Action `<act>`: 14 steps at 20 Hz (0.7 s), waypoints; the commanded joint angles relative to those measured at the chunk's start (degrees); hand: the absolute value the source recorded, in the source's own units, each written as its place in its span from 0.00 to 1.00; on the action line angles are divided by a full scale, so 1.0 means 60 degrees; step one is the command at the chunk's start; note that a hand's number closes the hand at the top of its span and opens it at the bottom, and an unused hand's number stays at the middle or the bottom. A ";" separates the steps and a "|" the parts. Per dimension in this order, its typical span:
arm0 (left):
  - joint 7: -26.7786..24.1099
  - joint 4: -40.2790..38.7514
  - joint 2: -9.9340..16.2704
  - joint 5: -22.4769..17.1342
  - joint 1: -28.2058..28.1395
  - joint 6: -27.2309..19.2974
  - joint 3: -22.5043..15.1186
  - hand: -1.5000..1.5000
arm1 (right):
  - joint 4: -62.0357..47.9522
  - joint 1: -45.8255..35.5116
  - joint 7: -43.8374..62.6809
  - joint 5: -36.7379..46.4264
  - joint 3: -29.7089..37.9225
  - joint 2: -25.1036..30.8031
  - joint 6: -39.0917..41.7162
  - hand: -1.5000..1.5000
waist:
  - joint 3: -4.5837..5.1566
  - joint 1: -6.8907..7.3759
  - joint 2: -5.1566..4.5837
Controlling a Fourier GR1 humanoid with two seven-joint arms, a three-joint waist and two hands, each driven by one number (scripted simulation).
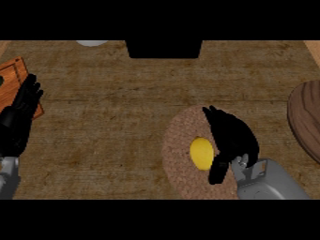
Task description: Pick the lemon from the placemat and place it in the bowl
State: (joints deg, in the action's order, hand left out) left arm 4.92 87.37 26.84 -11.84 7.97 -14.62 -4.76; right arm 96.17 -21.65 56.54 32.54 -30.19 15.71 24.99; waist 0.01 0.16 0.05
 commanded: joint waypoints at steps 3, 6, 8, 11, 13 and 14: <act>0.0356 0.0735 -0.0355 0.0368 -0.0493 -0.0056 0.0005 0.50 | -0.0857 0.0530 0.0044 0.0727 -0.0055 -0.0513 -0.0099 0.00 | -0.0004 0.0020 0.0001; 0.0281 0.0237 -0.0364 0.0486 0.0025 0.0210 0.0367 0.50 | -0.0883 0.0108 0.0811 0.0727 0.0123 -0.1356 0.0502 0.00 | -0.0001 -0.0008 -0.0005; -0.0199 0.0437 -0.0172 0.0265 -0.0757 0.0769 0.0711 0.50 | -0.0975 0.0604 0.0134 0.1158 0.0193 -0.1070 0.0026 0.00 | -0.0001 0.0017 -0.0001; 0.0030 -0.0113 -0.0411 0.0510 0.0064 0.0844 0.0924 0.50 | -0.1139 0.0779 0.0002 0.1638 0.0186 -0.1479 -0.0087 0.00 | -0.0001 -0.0025 -0.0006; 0.0176 -0.0448 -0.0517 0.0762 0.0484 0.0889 0.0997 0.50 | -0.1440 0.0771 -0.0558 0.1823 0.0414 -0.1451 -0.0193 0.00 | -0.0002 -0.0031 -0.0012; 0.0611 0.0617 -0.0725 0.0891 -0.0106 0.0688 0.0853 0.50 | -0.1015 0.0995 -0.0342 0.2047 0.0339 -0.1540 -0.0102 0.00 | -0.0003 -0.0011 0.0000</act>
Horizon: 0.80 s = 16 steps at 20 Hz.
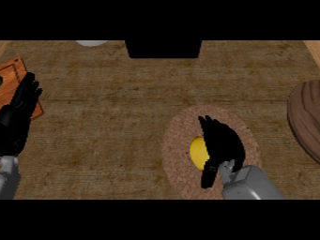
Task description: Pick the lemon from the placemat and place it in the bowl
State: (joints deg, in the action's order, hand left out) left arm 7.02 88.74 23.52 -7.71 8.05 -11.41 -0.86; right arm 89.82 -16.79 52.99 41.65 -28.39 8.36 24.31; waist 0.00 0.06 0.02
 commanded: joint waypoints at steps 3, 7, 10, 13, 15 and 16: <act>-0.0094 -0.0158 -0.0512 0.0675 0.0102 -0.0131 -0.0062 0.50 | -0.1796 -0.0535 -0.0270 0.0820 0.0240 -0.0759 -0.0468 0.00 | -0.0001 0.0027 -0.0014; -0.0110 -0.0006 -0.0137 0.0076 -0.0226 0.0911 0.0729 0.50 | -0.0984 0.0126 -0.0287 0.0459 0.0710 -0.0683 0.0214 1.00 | 0.0000 0.0012 -0.0002; 0.0119 0.0223 -0.0729 0.0577 -0.0219 0.0352 0.0406 0.50 | -0.1564 0.0038 -0.1247 0.0675 0.0420 -0.0821 0.0005 1.00 | -0.0001 0.0027 -0.0002; -0.0507 0.0148 -0.0625 0.0579 -0.0618 0.0657 0.0540 0.50 | -0.2853 -0.0449 -0.2199 0.0963 0.0689 -0.1004 -0.1018 1.00 | -0.0002 0.0095 -0.0018; 0.0328 0.0347 -0.0851 0.0778 -0.0281 0.0481 0.0375 0.50 | -0.2482 -0.0462 -0.2335 0.0862 0.1009 -0.0747 -0.0547 1.00 | -0.0002 0.0036 -0.0004; 0.0148 -0.0312 -0.0653 0.0610 0.0385 0.0783 0.0648 0.50 | -0.3319 -0.1006 -0.2359 0.1006 0.1081 -0.1140 -0.0790 1.00 | -0.0001 0.0036 -0.0019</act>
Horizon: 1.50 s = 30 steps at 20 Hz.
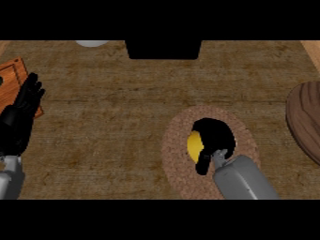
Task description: Pick the lemon from the placemat and place it in the bowl
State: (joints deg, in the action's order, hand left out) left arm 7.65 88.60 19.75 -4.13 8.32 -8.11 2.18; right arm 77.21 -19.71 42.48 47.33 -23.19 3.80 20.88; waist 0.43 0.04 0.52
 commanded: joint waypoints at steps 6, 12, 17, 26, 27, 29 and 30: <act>0.0691 0.0963 -0.0212 0.0261 -0.0290 0.0155 0.0263 0.50 | -0.0020 0.0397 -0.0227 0.0966 0.0012 -0.0392 -0.0755 1.00 | -0.0074 0.0031 -0.0072; -0.0095 0.0516 -0.0230 0.0161 -0.0766 0.0220 0.0411 0.50 | 0.2645 0.2764 -0.4729 0.0505 -0.1003 0.3303 -0.0472 1.00 | -0.0076 -0.0191 0.0024; -0.0140 0.0092 -0.0153 0.0135 -0.0304 0.0364 0.0645 0.50 | 0.4410 0.4324 -0.5987 0.0588 0.0025 0.4824 -0.1835 1.00 | -0.0072 -0.0192 -0.0056; 0.0016 0.0146 -0.0215 0.0315 -0.0392 0.0143 0.0681 0.50 | 0.8584 0.4970 -0.5454 -0.1149 0.3638 0.5327 -0.2571 1.00 | -0.0072 -0.0499 0.0006; -0.0076 0.0293 -0.0274 0.0163 -0.0674 0.0337 0.0619 0.50 | 0.9186 0.5047 -0.4956 -0.1427 0.3889 0.5080 -0.2474 1.00 | -0.0064 -0.0463 0.0031; -0.0388 -0.0045 -0.0119 0.0028 -0.0636 0.0530 0.0889 0.50 | 0.9920 0.5929 -0.5089 -0.2373 0.4755 0.5175 -0.2200 1.00 | -0.0067 -0.0487 0.0000; -0.0102 0.0135 -0.0324 0.0434 -0.0398 0.0218 0.0517 0.50 | 0.9461 0.5407 -0.5215 -0.3151 0.5499 0.5221 -0.1976 1.00 | -0.0075 -0.0315 -0.0042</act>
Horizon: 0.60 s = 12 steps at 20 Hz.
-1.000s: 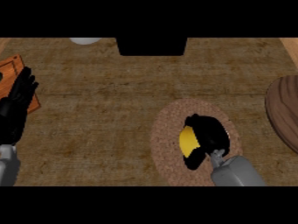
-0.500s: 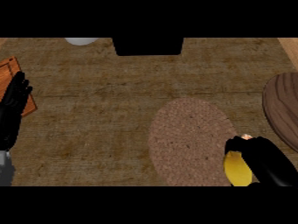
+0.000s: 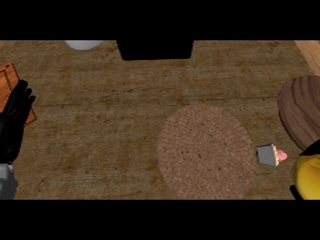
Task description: Pick the lemon from the placemat and place it in the bowl
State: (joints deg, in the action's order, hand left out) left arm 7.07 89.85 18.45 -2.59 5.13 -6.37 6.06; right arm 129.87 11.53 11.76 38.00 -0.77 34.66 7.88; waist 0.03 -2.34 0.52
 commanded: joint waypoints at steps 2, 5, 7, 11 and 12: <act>0.0436 0.0295 0.0115 0.0011 0.0233 0.0115 0.0005 0.50 | 0.1260 0.0289 0.0317 -0.2182 0.2786 0.0286 0.0721 1.00 | -0.0007 0.0168 -0.0034; -0.0329 -0.0158 -0.0270 0.0267 0.0045 -0.0003 -0.0098 0.50 | 0.0009 0.0280 -0.0461 -0.3071 0.3904 0.0070 0.0924 1.00 | -0.0008 0.0232 -0.0063; 0.0321 0.0563 0.0121 -0.0068 -0.0034 0.0432 0.0106 0.50 | -0.0552 -0.0670 0.0026 -0.3662 0.4545 0.0540 0.1548 1.00 | -0.0005 0.0358 -0.0067; -0.0248 -0.0367 -0.0597 0.0501 0.0453 -0.0088 -0.0344 0.50 | -0.3163 -0.2348 -0.0722 -0.4011 0.4349 0.0755 0.1456 1.00 | -0.0005 0.0458 -0.0115; 0.0221 -0.0281 -0.0142 0.0276 0.0681 0.0214 0.0007 0.50 | -0.3190 -0.2452 -0.0491 -0.4469 0.4710 0.1052 0.1988 1.00 | -0.0004 0.0421 -0.0097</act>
State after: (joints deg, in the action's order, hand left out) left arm 7.69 89.36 16.79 -0.73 7.58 -5.99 5.03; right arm 118.30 2.65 9.43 16.89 23.35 38.07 16.08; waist 0.00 -0.12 -0.01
